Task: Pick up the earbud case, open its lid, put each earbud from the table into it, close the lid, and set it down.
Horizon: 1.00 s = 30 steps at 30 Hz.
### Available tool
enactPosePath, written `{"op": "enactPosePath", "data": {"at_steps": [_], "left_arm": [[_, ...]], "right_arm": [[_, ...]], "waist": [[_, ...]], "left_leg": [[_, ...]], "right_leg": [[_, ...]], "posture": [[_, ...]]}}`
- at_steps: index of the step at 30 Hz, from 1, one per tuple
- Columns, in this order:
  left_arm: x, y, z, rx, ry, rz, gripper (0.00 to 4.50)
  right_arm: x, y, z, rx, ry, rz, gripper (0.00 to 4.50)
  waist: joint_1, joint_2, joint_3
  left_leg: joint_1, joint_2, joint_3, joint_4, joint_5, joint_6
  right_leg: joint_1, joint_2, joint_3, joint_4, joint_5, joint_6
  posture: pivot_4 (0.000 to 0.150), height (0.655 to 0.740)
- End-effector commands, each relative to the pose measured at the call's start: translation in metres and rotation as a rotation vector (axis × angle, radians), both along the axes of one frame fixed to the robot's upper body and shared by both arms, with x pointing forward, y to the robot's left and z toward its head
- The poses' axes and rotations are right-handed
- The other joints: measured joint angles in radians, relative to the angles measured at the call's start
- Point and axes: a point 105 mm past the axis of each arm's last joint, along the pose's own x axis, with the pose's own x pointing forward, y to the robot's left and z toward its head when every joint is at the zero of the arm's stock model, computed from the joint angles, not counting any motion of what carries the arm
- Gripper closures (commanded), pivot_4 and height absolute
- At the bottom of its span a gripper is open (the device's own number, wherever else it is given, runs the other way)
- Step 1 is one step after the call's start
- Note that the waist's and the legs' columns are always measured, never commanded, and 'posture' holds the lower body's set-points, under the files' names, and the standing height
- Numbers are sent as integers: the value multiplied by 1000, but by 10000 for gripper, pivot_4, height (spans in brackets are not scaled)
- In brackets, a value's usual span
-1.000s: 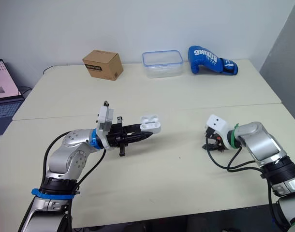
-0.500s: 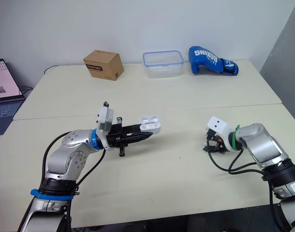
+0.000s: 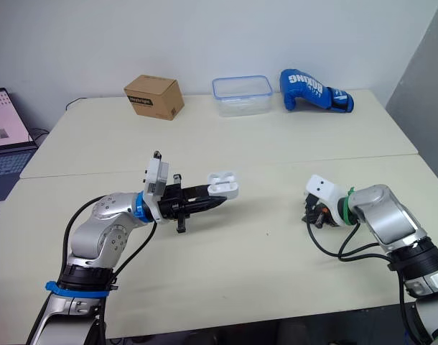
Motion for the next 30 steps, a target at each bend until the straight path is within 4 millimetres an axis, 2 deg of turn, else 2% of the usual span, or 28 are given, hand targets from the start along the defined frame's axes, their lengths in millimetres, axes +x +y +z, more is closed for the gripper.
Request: {"op": "enactPosePath", "data": {"at_steps": [1, 4, 10, 16, 30], "left_arm": [[-5, -2, 8, -2, -48, -23, 37283], [-5, -2, 8, 0, -49, -25, 37283], [-5, -2, 8, 4, -50, -32, 37283], [-5, -3, 8, 5, -55, -37, 37283], [-7, -1, 6, 12, -60, -31, 37283]], "right_arm": [[-3, -9, -5, -37, 11, -7, 40915], [-7, -10, -2, -49, 11, 47, 40916], [-23, -4, 16, -103, -5, 312, 40916], [-41, 4, 14, -169, 31, 539, 40916], [-30, 7, 2, -243, 0, 601, 40916]], "waist": [[0, 0, 0], [2, 0, 0], [1, 0, 0], [0, 0, 0], [0, 0, 0]], "left_leg": [[0, 0, 0, 0, 0, 0], [0, 0, 0, 0, 0, 0], [0, 0, 0, 0, 0, 0], [0, 0, 1, 0, 0, 0], [0, 0, 0, 0, 0, 0]], "right_leg": [[0, 0, 0, 0, 0, 0], [0, 0, 0, 0, 0, 0], [0, 0, 0, -1, 0, 0], [0, 0, 0, 0, 0, 0], [0, 0, 0, 0, 0, 0]], "posture": [[1500, 7307], [1500, 7307], [1500, 7307], [1500, 7307], [1500, 7307]]}}
